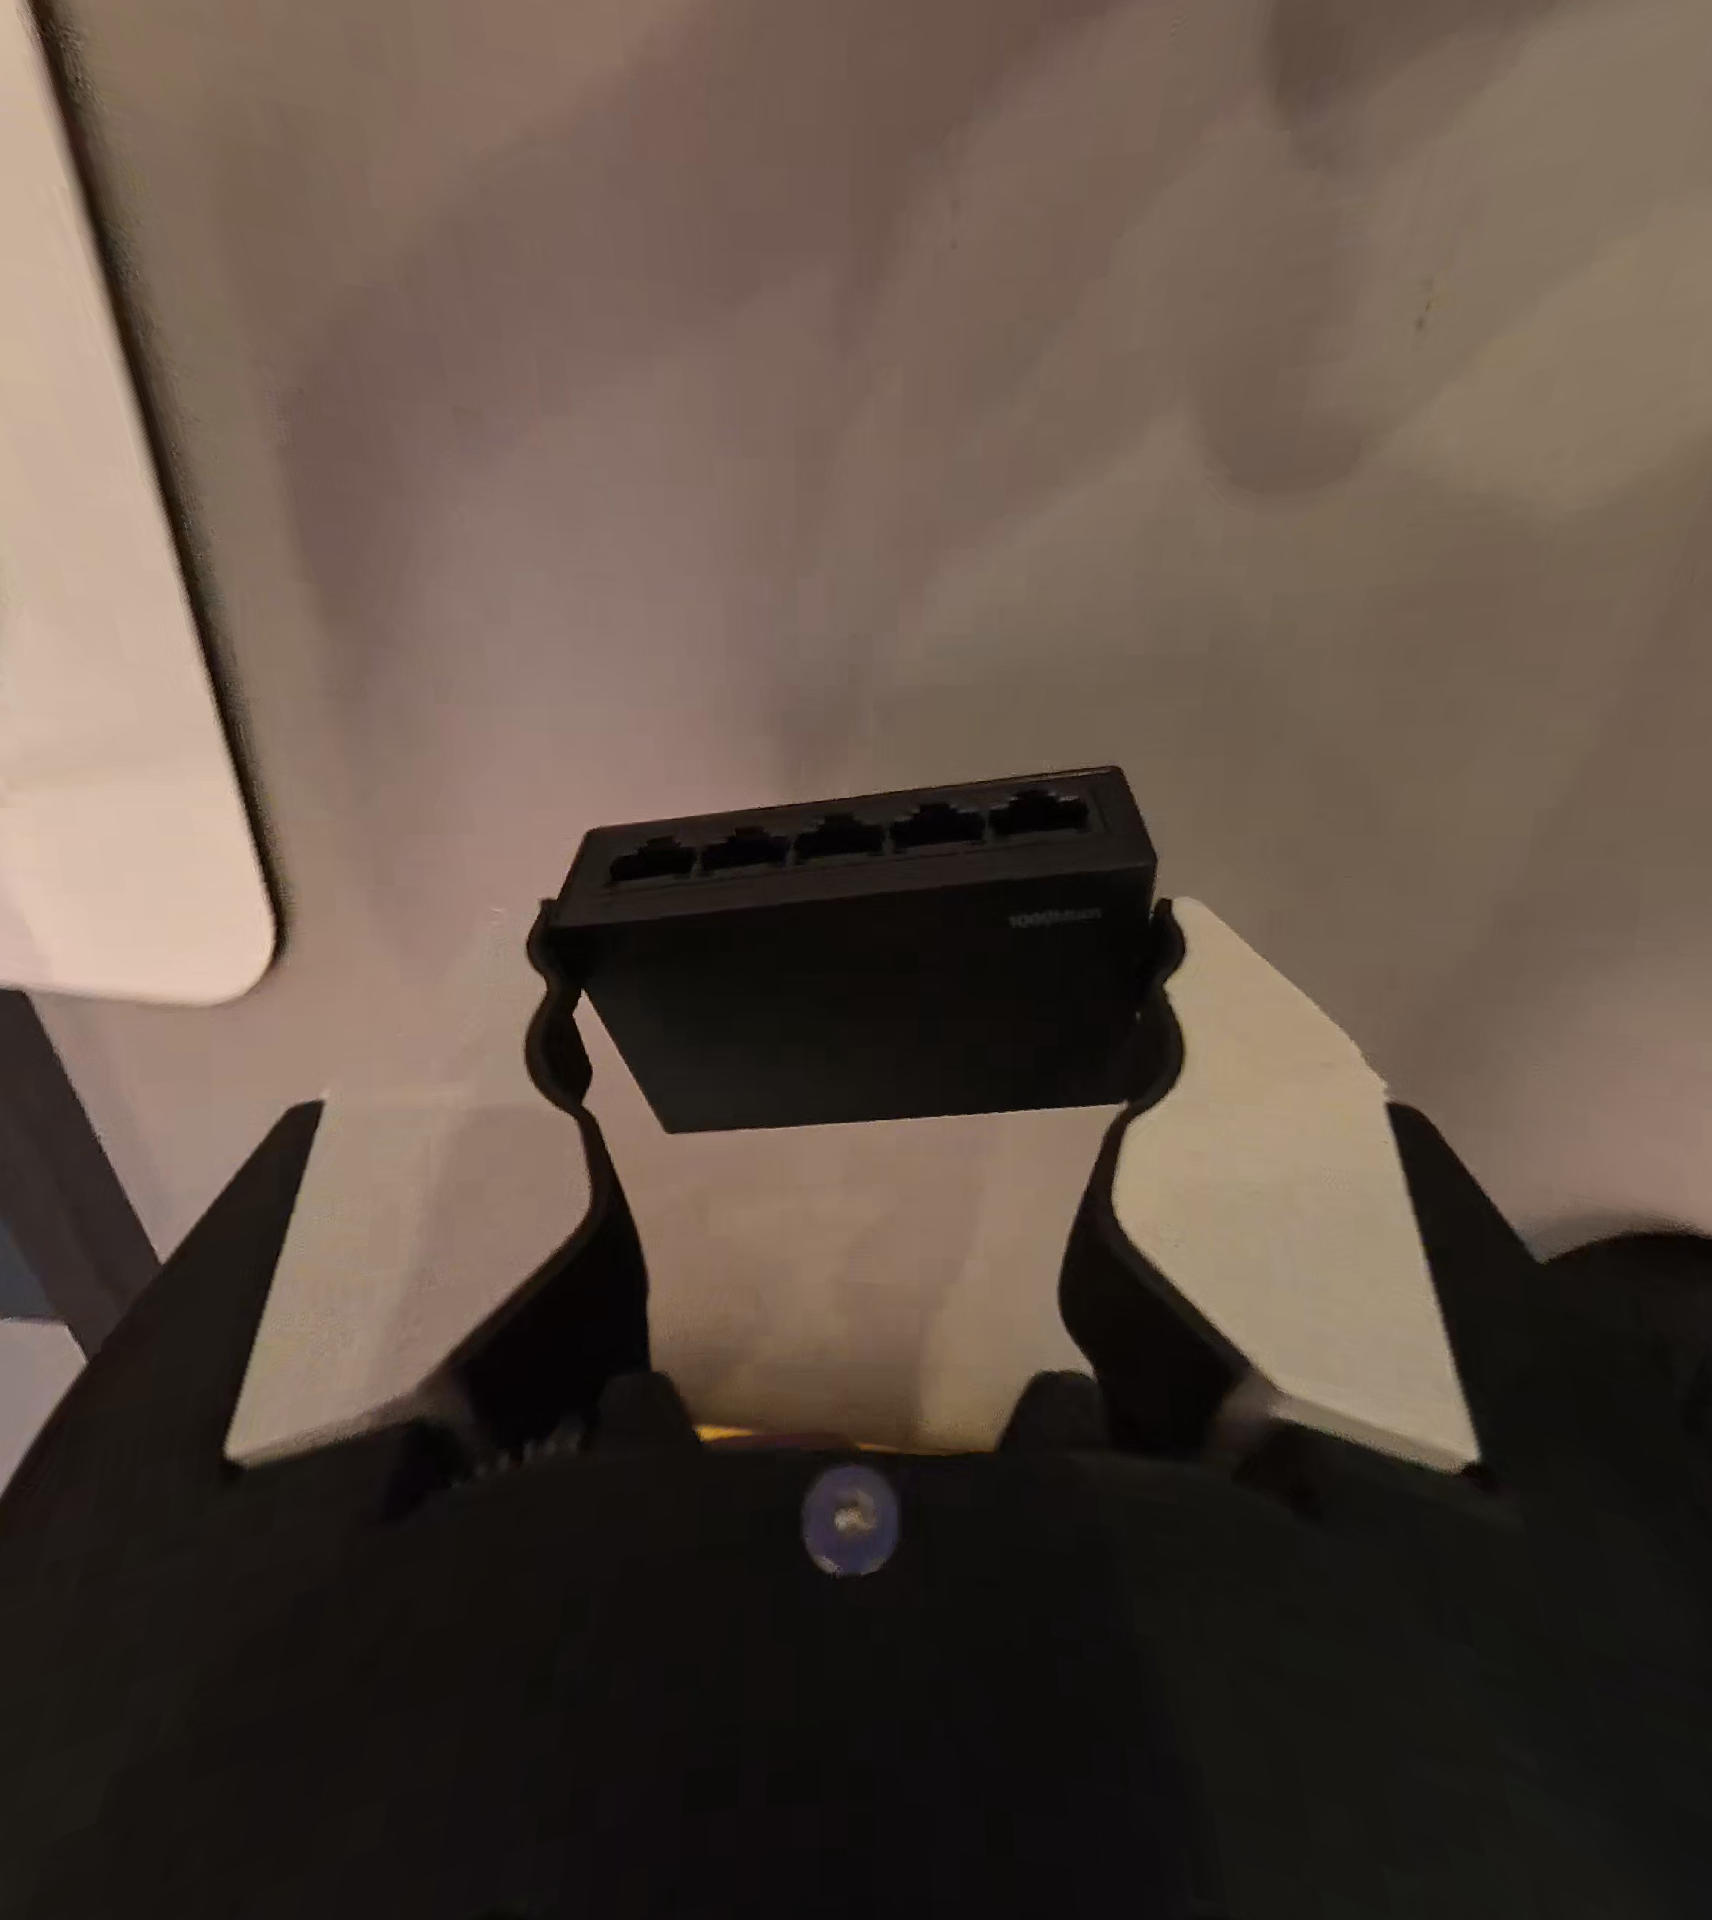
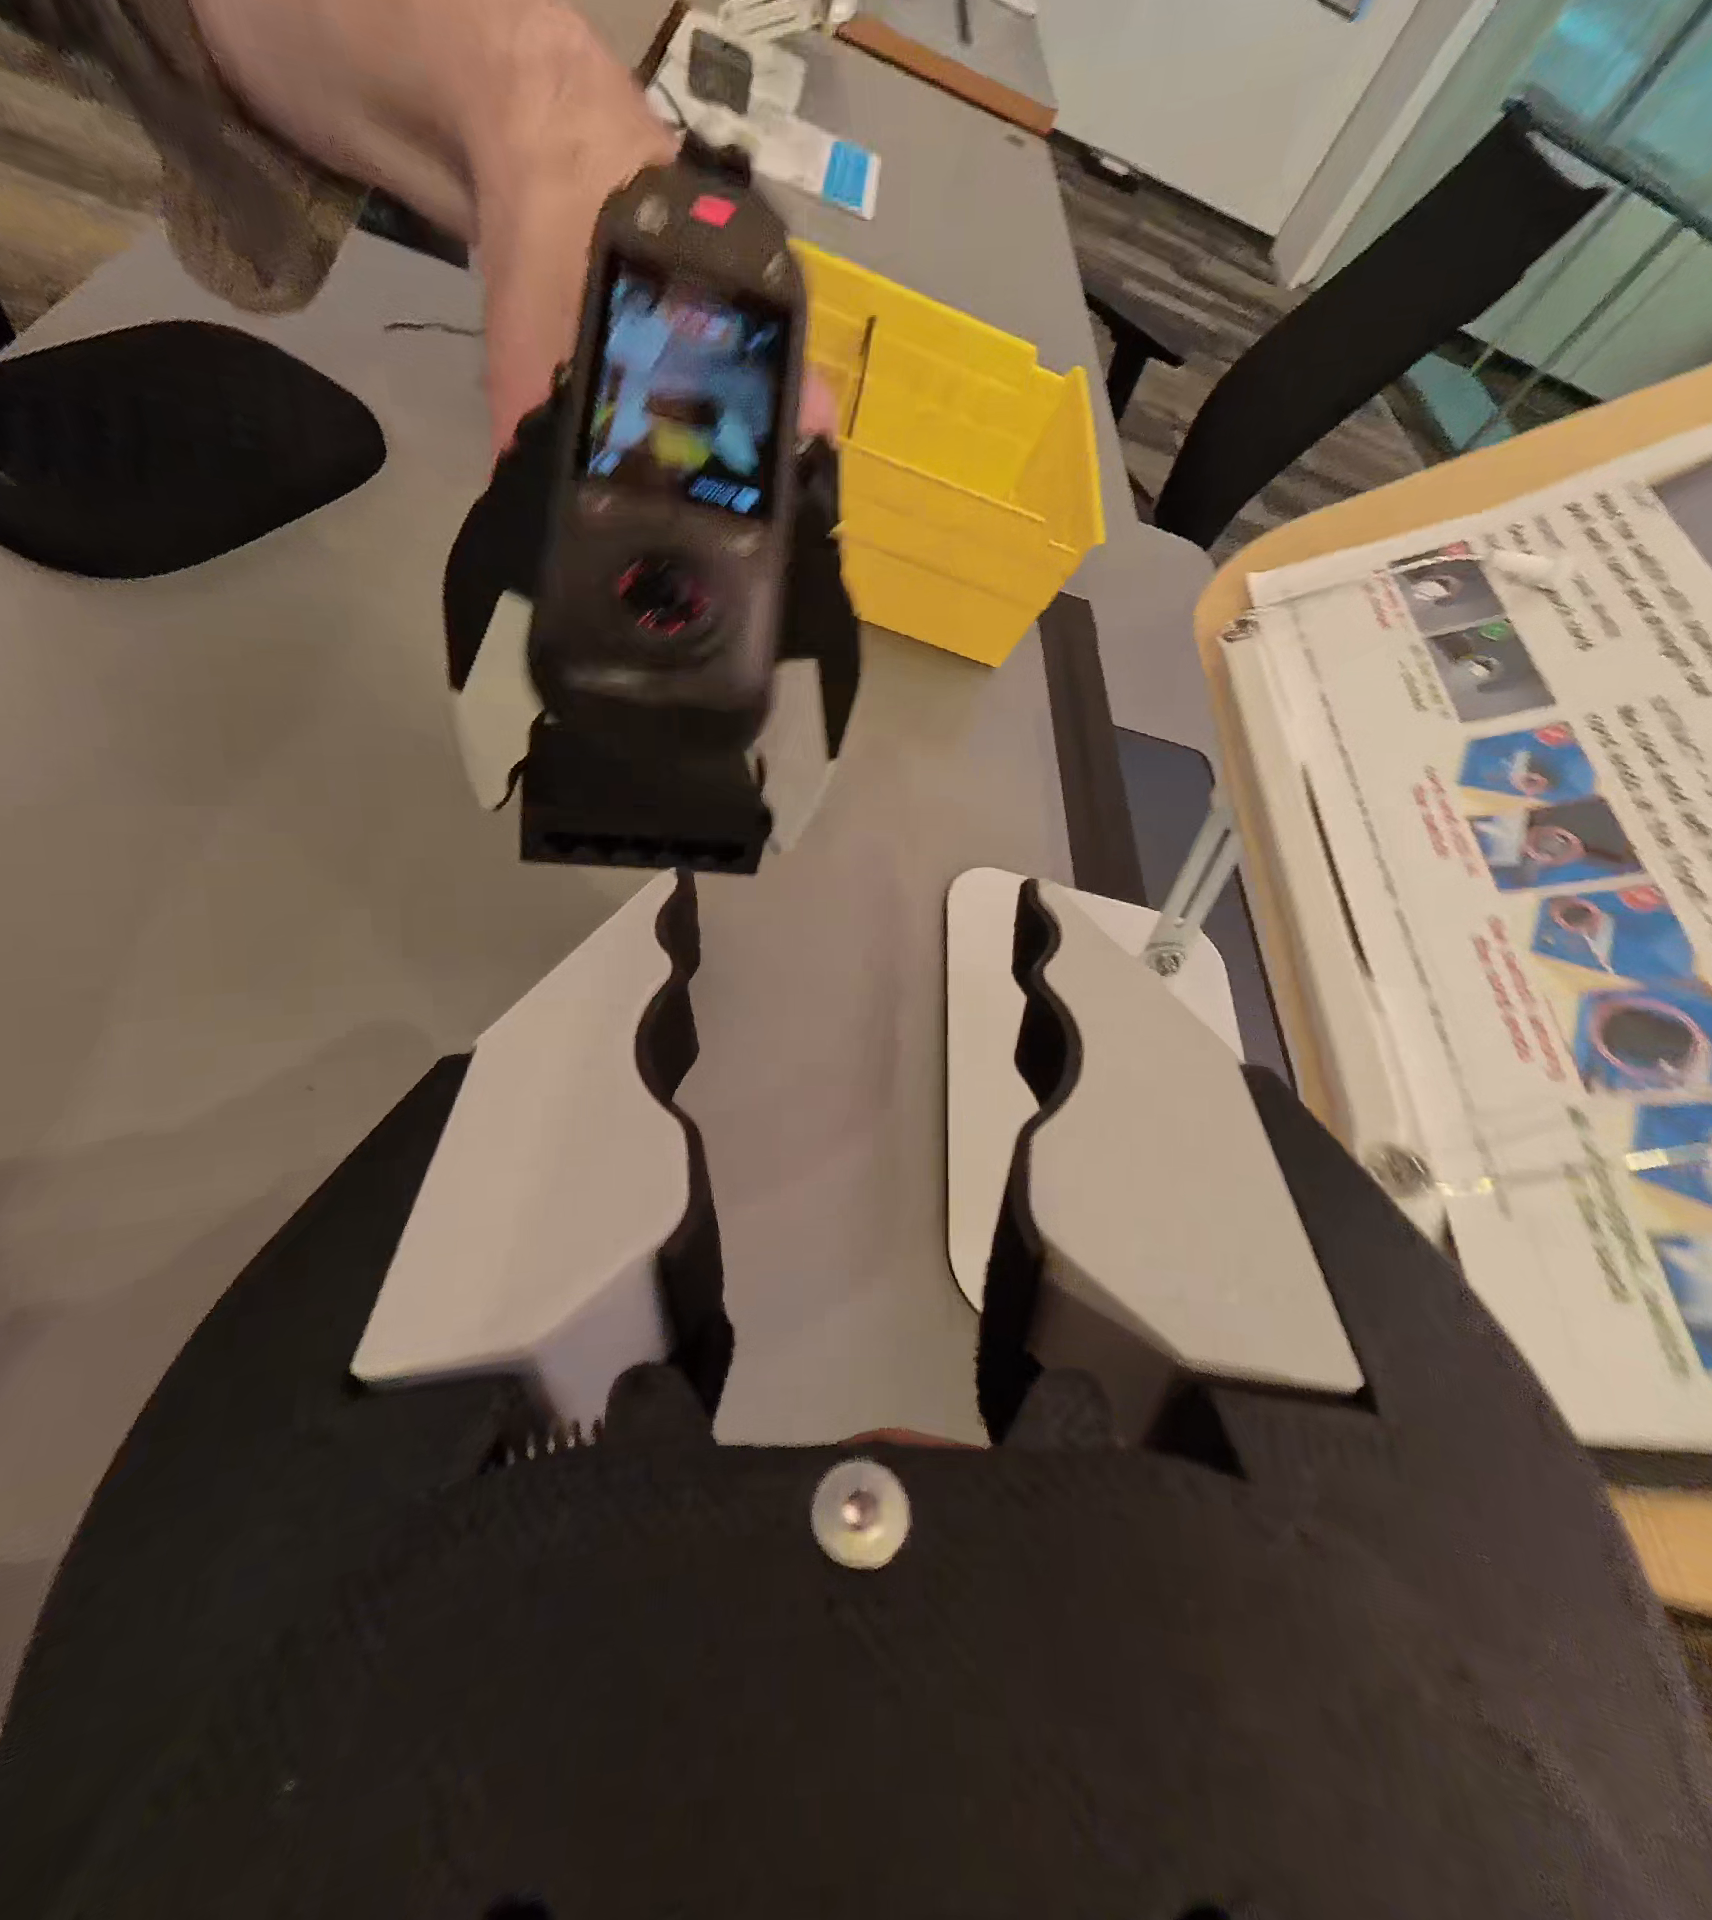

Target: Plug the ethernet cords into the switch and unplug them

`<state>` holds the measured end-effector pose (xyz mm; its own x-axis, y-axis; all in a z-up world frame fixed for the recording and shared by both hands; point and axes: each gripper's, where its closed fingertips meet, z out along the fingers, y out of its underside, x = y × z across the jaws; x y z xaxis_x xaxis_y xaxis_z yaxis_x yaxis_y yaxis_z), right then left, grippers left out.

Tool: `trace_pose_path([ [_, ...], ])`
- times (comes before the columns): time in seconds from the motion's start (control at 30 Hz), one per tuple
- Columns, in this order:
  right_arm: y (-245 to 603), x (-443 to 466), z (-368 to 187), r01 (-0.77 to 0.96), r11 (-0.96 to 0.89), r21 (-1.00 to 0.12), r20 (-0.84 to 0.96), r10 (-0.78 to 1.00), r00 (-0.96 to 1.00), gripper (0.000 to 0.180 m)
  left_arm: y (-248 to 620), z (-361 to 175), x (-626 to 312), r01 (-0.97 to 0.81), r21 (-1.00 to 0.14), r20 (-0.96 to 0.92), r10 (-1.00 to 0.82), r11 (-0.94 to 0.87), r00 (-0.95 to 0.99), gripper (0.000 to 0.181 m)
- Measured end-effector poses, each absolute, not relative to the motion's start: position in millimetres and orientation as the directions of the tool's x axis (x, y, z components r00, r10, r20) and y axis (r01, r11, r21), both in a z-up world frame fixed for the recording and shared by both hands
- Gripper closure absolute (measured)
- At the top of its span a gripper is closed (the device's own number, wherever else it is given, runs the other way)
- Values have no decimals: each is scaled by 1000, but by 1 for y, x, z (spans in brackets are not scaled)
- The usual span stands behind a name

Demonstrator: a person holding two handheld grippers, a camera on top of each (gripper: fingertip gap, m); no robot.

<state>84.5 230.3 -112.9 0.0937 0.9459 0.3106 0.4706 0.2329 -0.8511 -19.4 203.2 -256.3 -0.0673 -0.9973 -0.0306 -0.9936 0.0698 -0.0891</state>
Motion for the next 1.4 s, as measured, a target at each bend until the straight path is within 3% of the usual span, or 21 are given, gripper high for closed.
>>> trace_pose_path([
  [0.3, 235, 130, -83, 394, 230, -890, 332, 919, 214, 121, 165, -292, 27, -967, 4, -21, -967, 255, -255, 79],
  [0.67, 233, 121, -84, 424, 246, -872, 354, 914, 197, 119, 155, -315, 30, -959, 63, 0, -960, 278, -279, 79],
  [1.07, 232, 122, -82, 421, 249, -872, 357, 912, 201, 117, 154, -315, 30, -962, 47, -3, -963, 267, -268, 78],
  [1.4, 231, 128, -76, 415, 256, -873, 368, 904, 217, 116, 157, -290, 29, -940, -35, -44, -940, 340, -338, 56],
])
